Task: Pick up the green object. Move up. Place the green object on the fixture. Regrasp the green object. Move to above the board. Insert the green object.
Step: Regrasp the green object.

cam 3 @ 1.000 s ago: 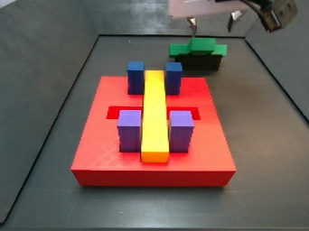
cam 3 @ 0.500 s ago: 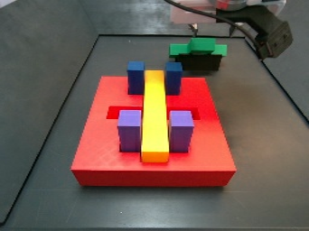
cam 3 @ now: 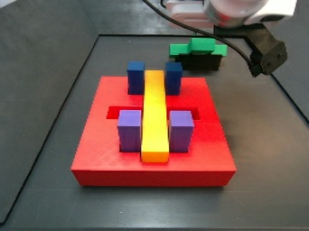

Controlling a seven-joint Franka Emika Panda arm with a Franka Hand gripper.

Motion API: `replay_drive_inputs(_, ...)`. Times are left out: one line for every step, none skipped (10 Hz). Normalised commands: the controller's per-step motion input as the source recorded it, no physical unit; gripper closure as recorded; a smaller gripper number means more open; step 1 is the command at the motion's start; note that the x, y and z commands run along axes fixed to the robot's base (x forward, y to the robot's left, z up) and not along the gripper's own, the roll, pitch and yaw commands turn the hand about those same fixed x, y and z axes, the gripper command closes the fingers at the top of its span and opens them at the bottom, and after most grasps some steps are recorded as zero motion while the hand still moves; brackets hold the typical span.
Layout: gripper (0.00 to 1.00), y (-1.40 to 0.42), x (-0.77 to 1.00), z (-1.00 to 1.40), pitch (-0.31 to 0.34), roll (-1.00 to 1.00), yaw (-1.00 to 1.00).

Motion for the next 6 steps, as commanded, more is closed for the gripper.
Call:
replay_drive_inputs(0.0, 0.0, 0.32, -0.18, 0.0, 0.1, 0.15)
replay_drive_inputs(0.0, 0.22, 0.23, -0.23, 0.0, -0.06, 0.22)
replay_drive_inputs(0.0, 0.32, 0.09, -0.21, 0.043, -0.38, 0.2)
replay_drive_inputs(0.0, 0.25, 0.09, -0.27, 0.009, -0.42, 0.25)
replay_drive_inputs(0.0, 0.12, 0.02, -0.13, 0.031, -0.43, 0.27)
replay_drive_inputs(0.0, 0.0, 0.0, 0.0, 0.066, -0.41, 0.33)
